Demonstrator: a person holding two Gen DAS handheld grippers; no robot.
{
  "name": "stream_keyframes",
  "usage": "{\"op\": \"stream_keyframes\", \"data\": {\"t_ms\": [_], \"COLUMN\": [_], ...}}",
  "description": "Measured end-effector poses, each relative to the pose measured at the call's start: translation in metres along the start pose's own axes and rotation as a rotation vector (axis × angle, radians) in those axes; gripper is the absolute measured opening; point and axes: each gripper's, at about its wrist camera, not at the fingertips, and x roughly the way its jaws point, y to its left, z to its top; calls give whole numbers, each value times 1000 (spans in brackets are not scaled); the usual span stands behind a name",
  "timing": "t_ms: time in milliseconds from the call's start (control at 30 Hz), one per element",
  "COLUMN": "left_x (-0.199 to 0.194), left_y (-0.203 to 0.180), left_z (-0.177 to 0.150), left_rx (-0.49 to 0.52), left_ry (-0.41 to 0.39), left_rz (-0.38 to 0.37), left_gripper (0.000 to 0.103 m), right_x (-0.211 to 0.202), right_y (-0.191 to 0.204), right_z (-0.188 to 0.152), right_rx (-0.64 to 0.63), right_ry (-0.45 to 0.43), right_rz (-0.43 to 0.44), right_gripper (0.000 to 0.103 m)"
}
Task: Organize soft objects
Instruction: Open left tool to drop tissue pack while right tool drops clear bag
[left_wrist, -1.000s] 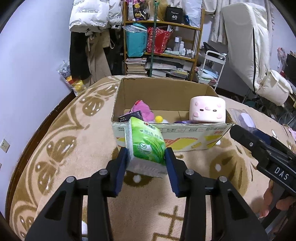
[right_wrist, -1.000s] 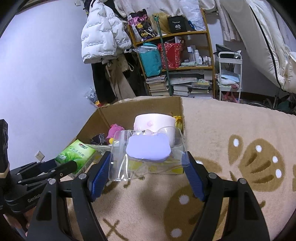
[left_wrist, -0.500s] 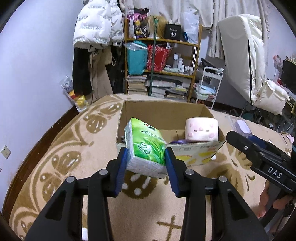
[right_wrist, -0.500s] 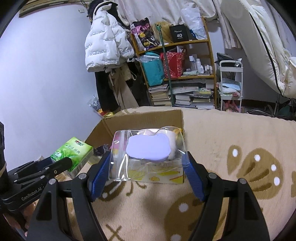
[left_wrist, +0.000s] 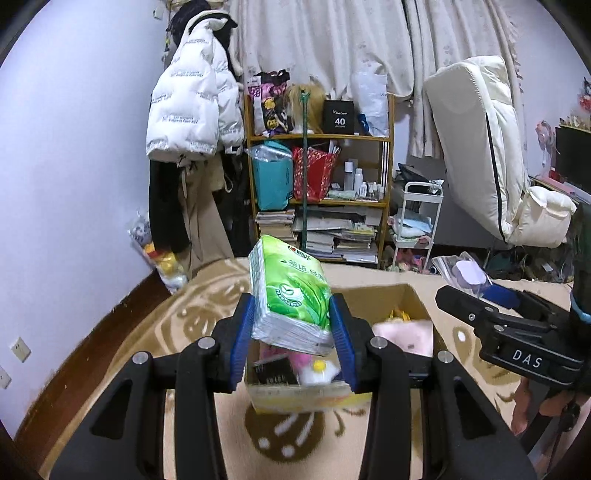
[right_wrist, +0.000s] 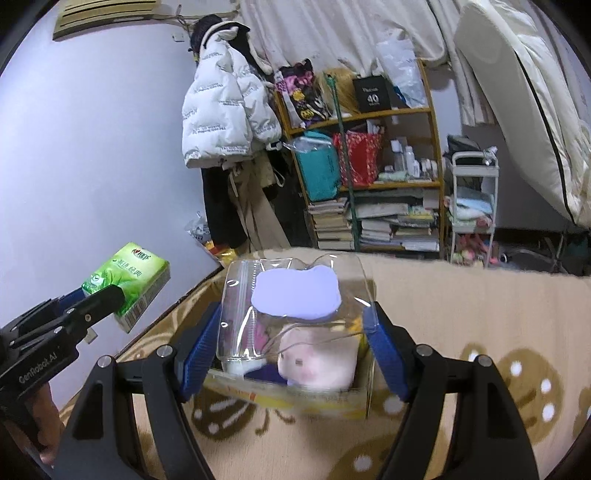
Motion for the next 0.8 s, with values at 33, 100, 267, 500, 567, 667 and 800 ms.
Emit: {"op": "stream_keyframes", "data": {"t_ms": [33, 100, 267, 500, 567, 667, 800], "left_x": [4, 12, 36, 68, 77, 87, 99], "left_y": [-1, -3, 0, 3, 3, 1, -4], "left_z": [5, 13, 14, -6, -9, -16, -27], "left_rx": [11, 29, 20, 10, 5, 1, 25], "left_ry": [-7, -17, -1, 71, 93, 123, 168], "left_rz": [2, 7, 11, 14, 11, 3, 9], "left_gripper": [40, 40, 40, 40, 40, 41, 41], "right_x": [1, 7, 28, 55, 63, 70, 79], "right_y": [0, -1, -7, -20, -23, -26, -30], "right_z": [4, 11, 19, 6, 3, -3, -8], "right_rx": [-9, -26, -38, 8, 23, 26, 39], "right_ry": [-5, -11, 1, 43, 58, 79, 103], "right_rz": [0, 0, 2, 16, 23, 26, 44], "right_gripper": [80, 80, 80, 81, 81, 81, 81]}}
